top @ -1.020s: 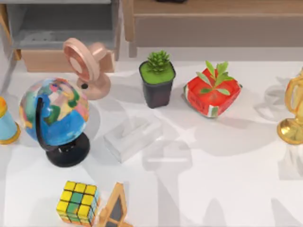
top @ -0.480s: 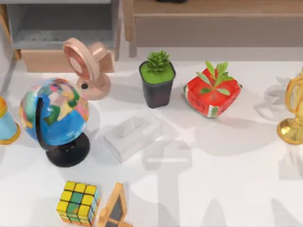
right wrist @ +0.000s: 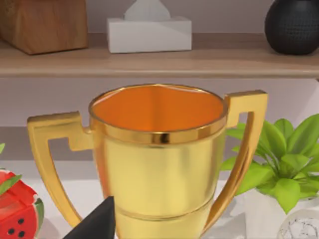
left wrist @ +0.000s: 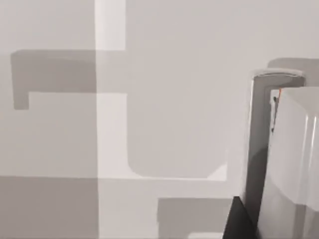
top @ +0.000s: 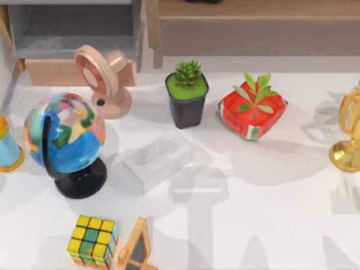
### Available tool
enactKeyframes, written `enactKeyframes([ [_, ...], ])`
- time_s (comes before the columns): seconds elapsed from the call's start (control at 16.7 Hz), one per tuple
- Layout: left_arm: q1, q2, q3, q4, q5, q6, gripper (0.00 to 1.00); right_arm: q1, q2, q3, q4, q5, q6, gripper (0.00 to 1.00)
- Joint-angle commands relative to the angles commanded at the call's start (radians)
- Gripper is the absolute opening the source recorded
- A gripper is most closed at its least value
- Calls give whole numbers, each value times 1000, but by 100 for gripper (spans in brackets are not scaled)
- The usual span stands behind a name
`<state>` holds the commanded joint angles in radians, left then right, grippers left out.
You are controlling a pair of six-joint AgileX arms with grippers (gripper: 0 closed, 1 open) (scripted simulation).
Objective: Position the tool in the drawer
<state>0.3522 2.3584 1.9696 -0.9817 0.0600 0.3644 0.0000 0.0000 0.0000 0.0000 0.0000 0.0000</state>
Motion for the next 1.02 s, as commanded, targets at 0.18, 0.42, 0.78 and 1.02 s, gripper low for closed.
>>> enactKeyframes([
  [0.18,1,2,-4,3,1,-1,0,0,0,0,0,0,0,100],
  [0.42,1,2,-4,3,1,-1,23,0,0,0,0,0,0,100],
  [0.78,1,2,-4,3,1,-1,68,0,0,0,0,0,0,100],
  [1.02,1,2,-4,3,1,-1,98,0,0,0,0,0,0,100],
])
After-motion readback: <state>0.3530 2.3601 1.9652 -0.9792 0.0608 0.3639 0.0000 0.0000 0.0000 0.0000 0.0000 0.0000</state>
